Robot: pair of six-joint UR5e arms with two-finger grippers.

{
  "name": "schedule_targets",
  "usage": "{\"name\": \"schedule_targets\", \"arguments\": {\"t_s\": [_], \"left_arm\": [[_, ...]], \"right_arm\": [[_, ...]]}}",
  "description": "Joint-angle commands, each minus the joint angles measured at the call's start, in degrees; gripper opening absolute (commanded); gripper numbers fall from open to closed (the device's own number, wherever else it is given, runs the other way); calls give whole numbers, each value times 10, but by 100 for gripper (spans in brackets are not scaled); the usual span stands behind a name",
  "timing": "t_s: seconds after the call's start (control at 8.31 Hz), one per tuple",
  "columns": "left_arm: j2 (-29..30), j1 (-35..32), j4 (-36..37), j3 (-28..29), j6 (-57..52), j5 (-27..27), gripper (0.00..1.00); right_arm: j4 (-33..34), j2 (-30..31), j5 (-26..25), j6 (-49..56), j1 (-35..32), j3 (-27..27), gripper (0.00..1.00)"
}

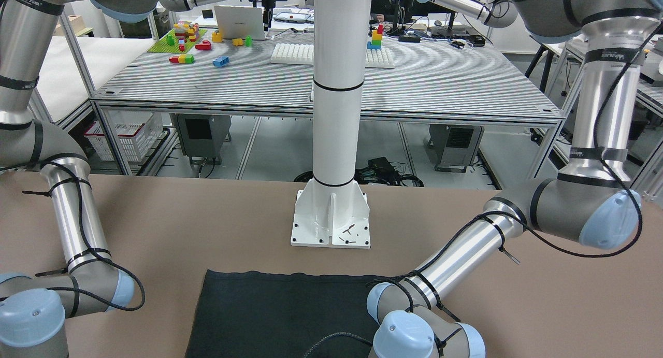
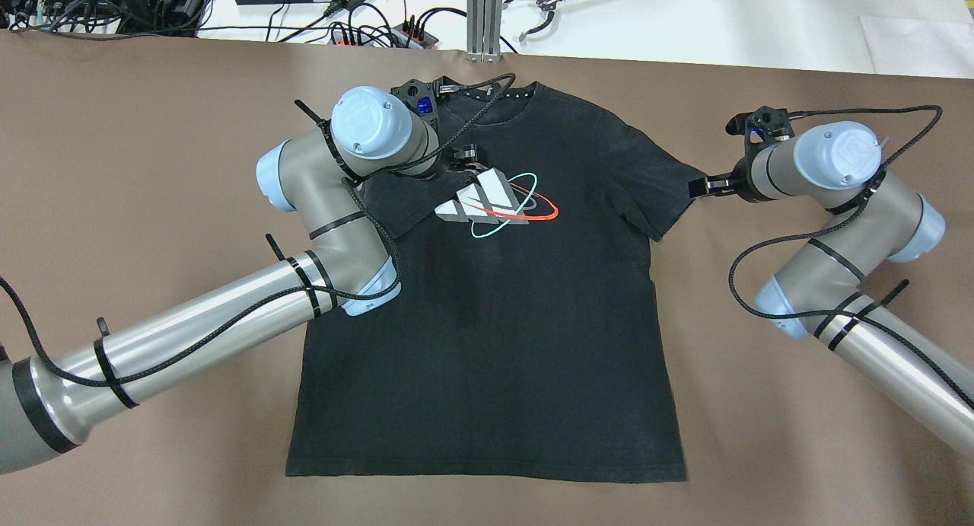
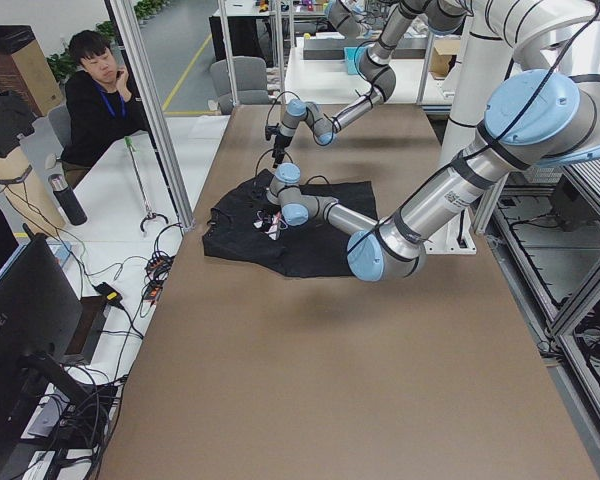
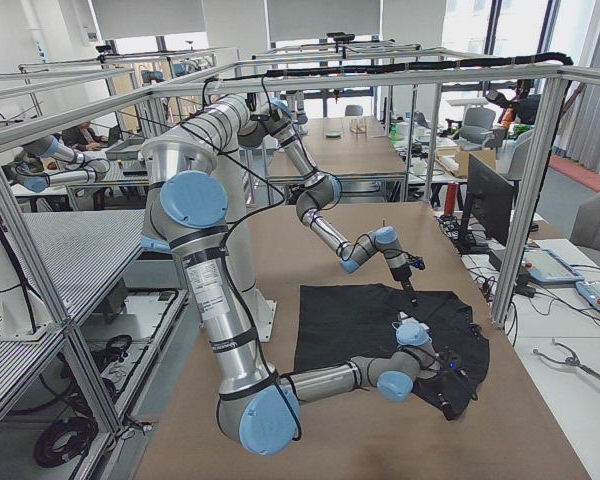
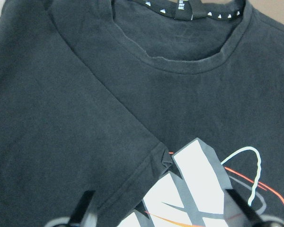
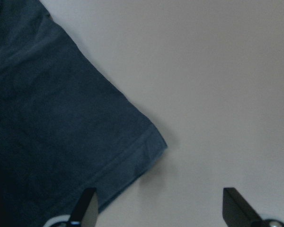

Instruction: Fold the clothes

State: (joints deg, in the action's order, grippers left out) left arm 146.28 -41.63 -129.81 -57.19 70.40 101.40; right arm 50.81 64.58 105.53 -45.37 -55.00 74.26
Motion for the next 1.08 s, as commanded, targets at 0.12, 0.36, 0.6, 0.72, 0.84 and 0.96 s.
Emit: {"name": "schedule_targets", "arguments": {"t_s": [0.12,0.36,0.6,0.72,0.84,0.96], "left_arm": [[-3,6,0,0,-1,-13,94],[-3,7,0,0,-1,-13,94],[-5,7,0,0,-1,-13,94],[-5,7,0,0,-1,-13,94],[-5,7,0,0,-1,-13,94],[-5,7,0,0,-3,-13,94]], "right_arm": [[-34,-32,-8,-79,10,-54,91],[-55,-48,-9,-77,10,-89,80],[-63,-48,-9,-74,10,-97,60],[-63,-48,-9,-71,10,-97,53],[-63,-48,-9,-69,10,-97,42],[-63,-48,-9,-69,10,-97,30]]}}
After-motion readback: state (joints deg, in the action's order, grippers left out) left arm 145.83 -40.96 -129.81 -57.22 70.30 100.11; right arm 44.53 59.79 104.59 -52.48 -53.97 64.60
